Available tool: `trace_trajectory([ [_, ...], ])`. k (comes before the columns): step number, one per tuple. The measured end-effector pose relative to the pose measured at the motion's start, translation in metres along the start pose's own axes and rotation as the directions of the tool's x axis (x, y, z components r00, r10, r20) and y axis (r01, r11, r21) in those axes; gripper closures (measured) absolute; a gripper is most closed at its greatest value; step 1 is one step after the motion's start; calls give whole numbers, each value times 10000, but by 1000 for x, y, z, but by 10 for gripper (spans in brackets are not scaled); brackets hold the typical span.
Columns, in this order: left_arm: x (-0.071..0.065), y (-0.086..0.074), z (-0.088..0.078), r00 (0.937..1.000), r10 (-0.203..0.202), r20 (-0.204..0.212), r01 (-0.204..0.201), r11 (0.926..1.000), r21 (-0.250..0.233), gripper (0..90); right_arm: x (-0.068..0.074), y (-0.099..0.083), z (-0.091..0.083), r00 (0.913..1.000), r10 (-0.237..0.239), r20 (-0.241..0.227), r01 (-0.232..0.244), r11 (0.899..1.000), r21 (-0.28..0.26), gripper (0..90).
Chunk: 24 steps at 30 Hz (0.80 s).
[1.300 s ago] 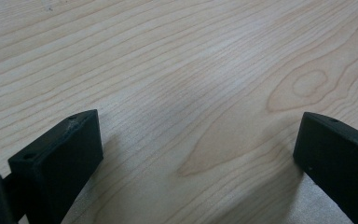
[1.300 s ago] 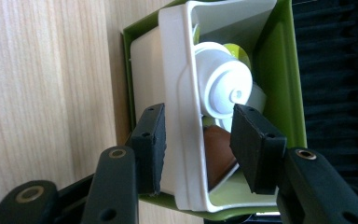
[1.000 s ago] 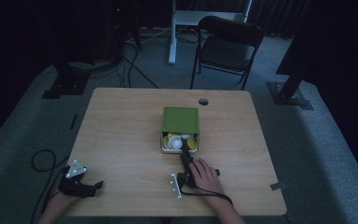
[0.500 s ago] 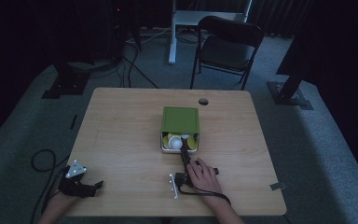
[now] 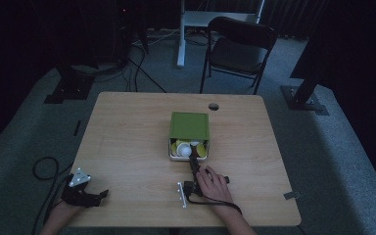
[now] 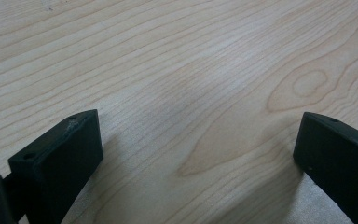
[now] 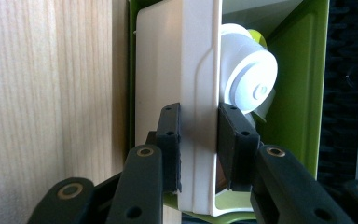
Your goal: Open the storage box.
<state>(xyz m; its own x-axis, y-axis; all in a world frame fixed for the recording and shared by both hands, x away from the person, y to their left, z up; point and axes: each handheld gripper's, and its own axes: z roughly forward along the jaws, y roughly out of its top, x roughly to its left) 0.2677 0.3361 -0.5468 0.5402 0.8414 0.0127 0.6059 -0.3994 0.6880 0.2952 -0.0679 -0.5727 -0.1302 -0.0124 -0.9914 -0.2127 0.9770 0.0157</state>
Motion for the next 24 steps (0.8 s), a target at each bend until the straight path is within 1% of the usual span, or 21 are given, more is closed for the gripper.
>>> trace_trajectory([
  [13, 0, 0, 0, 10000, -1, 1, 1, 10000, 1, 12, 1, 1, -9, 10000, -67, -57, 67, 9999, -79, 718],
  [24, 0, 0, 0, 10000, -10, -12, 10, 10000, 6, 12, 2, 3, -23, 9999, -80, -114, 77, 9997, -237, 718],
])
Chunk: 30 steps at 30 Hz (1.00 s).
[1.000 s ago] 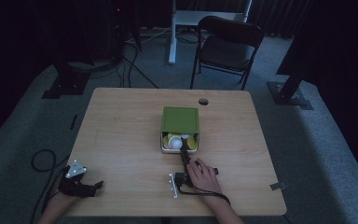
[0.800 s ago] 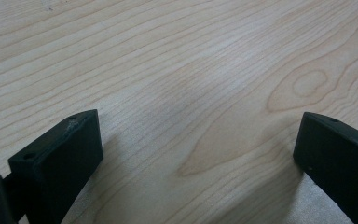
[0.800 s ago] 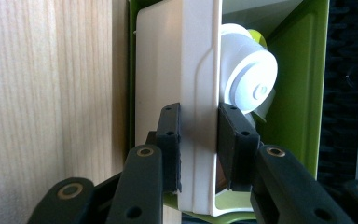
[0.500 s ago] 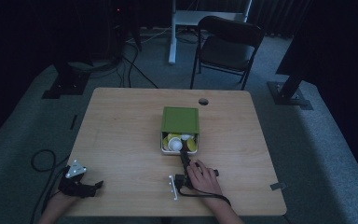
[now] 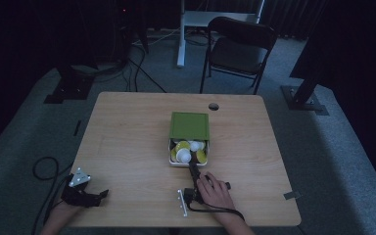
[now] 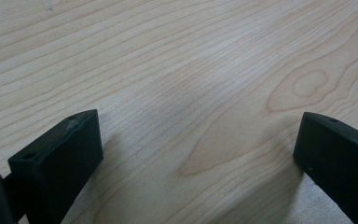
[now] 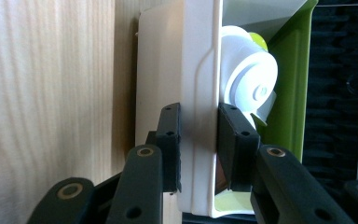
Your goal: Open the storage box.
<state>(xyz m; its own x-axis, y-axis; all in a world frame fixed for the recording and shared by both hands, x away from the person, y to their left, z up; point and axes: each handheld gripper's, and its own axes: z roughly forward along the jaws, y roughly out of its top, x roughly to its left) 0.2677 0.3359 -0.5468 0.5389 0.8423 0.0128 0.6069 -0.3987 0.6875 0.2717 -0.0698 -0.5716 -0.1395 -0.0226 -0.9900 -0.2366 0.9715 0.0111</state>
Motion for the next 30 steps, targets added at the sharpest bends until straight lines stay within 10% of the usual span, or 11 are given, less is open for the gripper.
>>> trace_trajectory([
  [22, 0, 0, 0, 10000, -4, 1, 4, 10000, -2, 12, 7, 5, -25, 10000, -71, 52, 73, 9996, -272, 717],
  [30, 0, 0, 0, 10000, 3, 2, -3, 10000, 3, 12, 1, 4, -26, 9982, 582, -117, -585, 9978, -314, 640],
])
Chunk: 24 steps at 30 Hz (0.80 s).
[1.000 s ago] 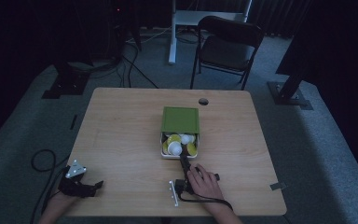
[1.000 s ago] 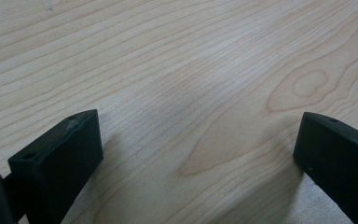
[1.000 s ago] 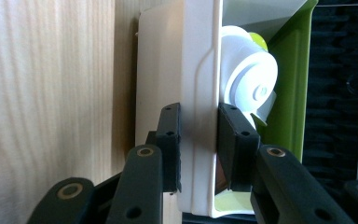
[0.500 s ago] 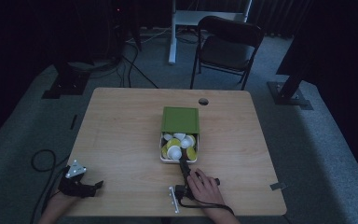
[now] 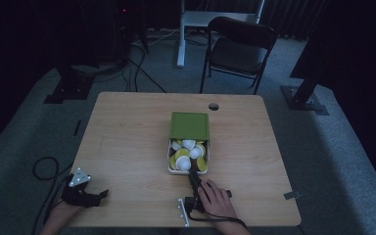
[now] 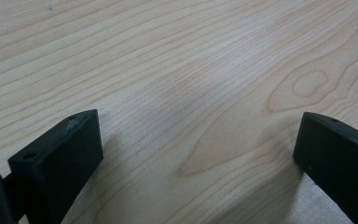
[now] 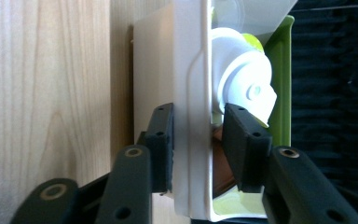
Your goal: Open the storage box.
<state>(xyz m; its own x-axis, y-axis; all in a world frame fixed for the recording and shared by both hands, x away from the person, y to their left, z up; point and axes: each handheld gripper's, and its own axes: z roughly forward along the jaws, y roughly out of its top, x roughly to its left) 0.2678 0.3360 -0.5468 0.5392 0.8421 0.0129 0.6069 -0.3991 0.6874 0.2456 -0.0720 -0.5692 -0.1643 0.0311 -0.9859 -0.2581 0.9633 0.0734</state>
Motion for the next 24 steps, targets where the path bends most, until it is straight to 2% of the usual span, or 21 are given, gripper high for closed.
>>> trace_trajectory([
  [4, 0, 0, 0, 10000, 0, 1, 0, 10000, 1, 12, -1, 0, -3, 9997, 180, -152, -182, 9998, -119, 650],
  [5, 0, 0, 0, 10000, -2, 1, 2, 10000, -1, 12, 0, 0, -3, 9998, 137, -149, -140, 9998, -170, 662],
  [6, 0, 0, 0, 10000, 1, 0, -1, 10000, 1, 12, 0, 0, -4, 9997, 89, -216, -93, 9998, -177, 711],
  [9, 0, 0, 0, 10000, 1, 0, -1, 10000, 2, 12, 1, -1, -4, 9991, 134, -398, -142, 9997, -199, 715],
  [11, 0, 0, 0, 10000, 1, 1, -1, 10000, 0, 12, 1, -1, -5, 9994, 53, -330, -62, 9996, -263, 716],
  [15, 0, 0, 0, 10000, -2, 2, 2, 10000, 0, 12, 1, 0, -8, 9988, 180, -454, -196, 9992, -356, 717],
  [20, 0, 0, 0, 10000, 1, 1, -1, 10000, 2, 12, 4, -1, -10, 9990, -174, -412, 154, 9987, -477, 717],
  [21, 0, 0, 0, 10000, -2, 0, 2, 10000, 0, 12, 4, -1, -10, 9991, -152, -403, 134, 9989, -454, 712],
  [24, 0, 0, 0, 10000, 2, 0, -2, 10000, 0, 12, 4, 0, -10, 9991, -95, -424, 76, 9990, -439, 612],
])
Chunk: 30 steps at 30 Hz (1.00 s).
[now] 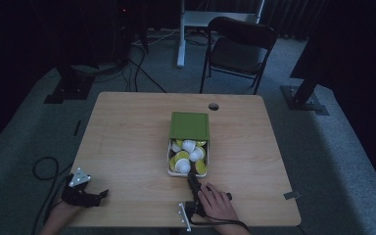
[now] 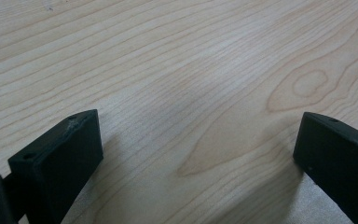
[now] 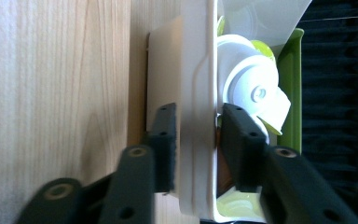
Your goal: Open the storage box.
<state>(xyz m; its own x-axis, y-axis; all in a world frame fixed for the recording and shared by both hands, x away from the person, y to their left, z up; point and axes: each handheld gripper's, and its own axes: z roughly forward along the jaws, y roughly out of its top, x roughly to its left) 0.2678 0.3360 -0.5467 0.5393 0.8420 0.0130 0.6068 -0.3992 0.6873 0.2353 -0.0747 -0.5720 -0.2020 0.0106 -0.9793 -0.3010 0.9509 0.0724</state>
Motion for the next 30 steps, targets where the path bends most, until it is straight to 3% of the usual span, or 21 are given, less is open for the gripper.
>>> trace_trajectory([
  [12, 0, 0, 0, 10000, -4, 1, 4, 10000, -1, 12, -7, -7, -15, 9964, 667, -527, -694, 9963, -507, 555],
  [19, 0, 0, 0, 10000, -4, -1, 4, 10000, -2, 12, -19, -12, -22, 9914, 1282, -276, -1299, 9888, -730, 546],
  [26, 0, 0, 0, 10000, -2, 1, 2, 10000, 1, 12, -36, -17, -25, 9686, 2481, -179, -2486, 9635, -989, 539],
  [30, 0, 0, 0, 10000, -2, 1, 2, 10000, 0, 12, -49, -21, -24, 9396, 3414, -240, -3419, 9338, -1057, 489],
])
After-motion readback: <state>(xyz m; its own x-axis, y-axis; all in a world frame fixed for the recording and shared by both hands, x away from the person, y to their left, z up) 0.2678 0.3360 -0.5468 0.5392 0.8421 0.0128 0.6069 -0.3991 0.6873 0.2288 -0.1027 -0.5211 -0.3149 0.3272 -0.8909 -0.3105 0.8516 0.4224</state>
